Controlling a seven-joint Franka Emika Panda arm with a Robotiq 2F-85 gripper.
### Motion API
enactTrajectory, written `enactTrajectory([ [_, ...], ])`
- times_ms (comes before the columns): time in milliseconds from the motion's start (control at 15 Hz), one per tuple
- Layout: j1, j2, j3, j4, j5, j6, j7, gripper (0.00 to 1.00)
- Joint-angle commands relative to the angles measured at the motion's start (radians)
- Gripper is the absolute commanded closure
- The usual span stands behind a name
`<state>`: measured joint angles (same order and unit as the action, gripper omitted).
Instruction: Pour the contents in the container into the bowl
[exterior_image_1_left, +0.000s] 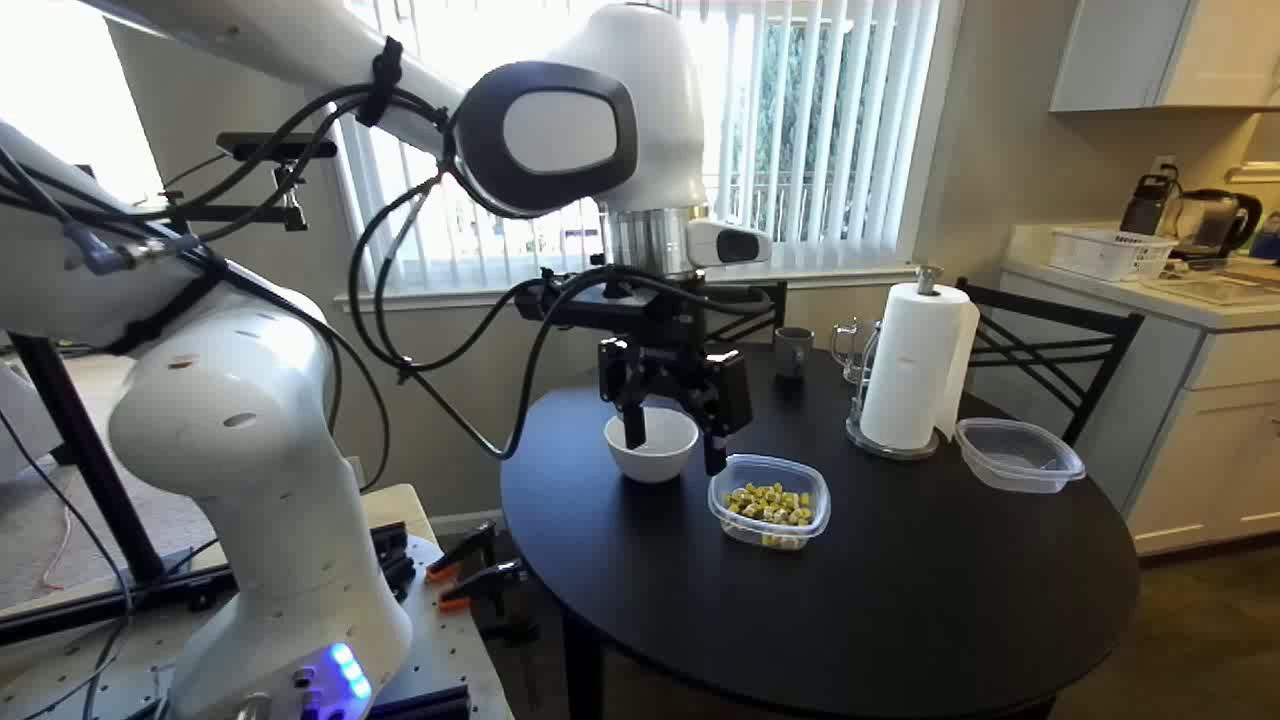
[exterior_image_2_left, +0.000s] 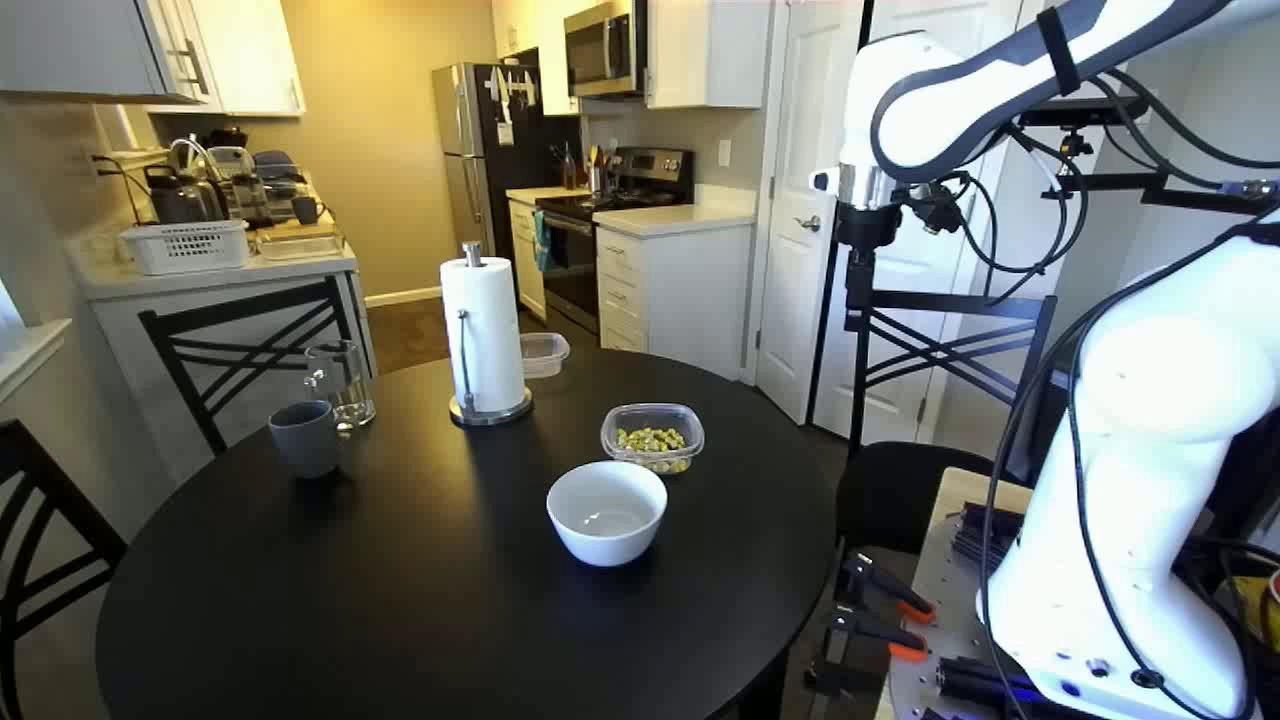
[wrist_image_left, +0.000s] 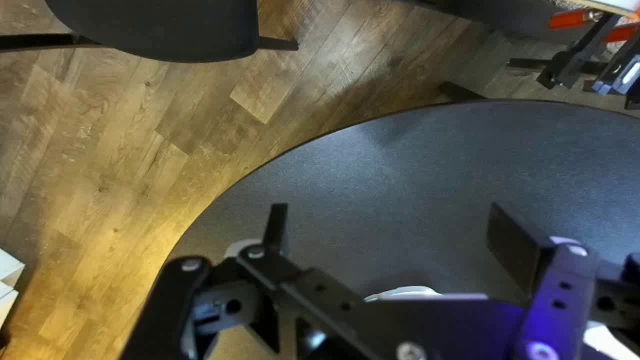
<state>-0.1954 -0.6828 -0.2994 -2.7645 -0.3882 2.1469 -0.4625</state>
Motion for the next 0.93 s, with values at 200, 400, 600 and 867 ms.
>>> enactTrajectory([
  [200,-0.005,0.0,0.005,0.001,0.005,-0.002,-0.003,0.0],
  [400,-0.005,0.0,0.005,0.001,0.005,-0.002,-0.003,0.0],
  [600,-0.005,0.0,0.005,0.001,0.005,-0.002,-0.003,0.0],
  [867,-0.004,-0.066,0.038,-0.011,-0.006,0.0,0.018,0.0],
])
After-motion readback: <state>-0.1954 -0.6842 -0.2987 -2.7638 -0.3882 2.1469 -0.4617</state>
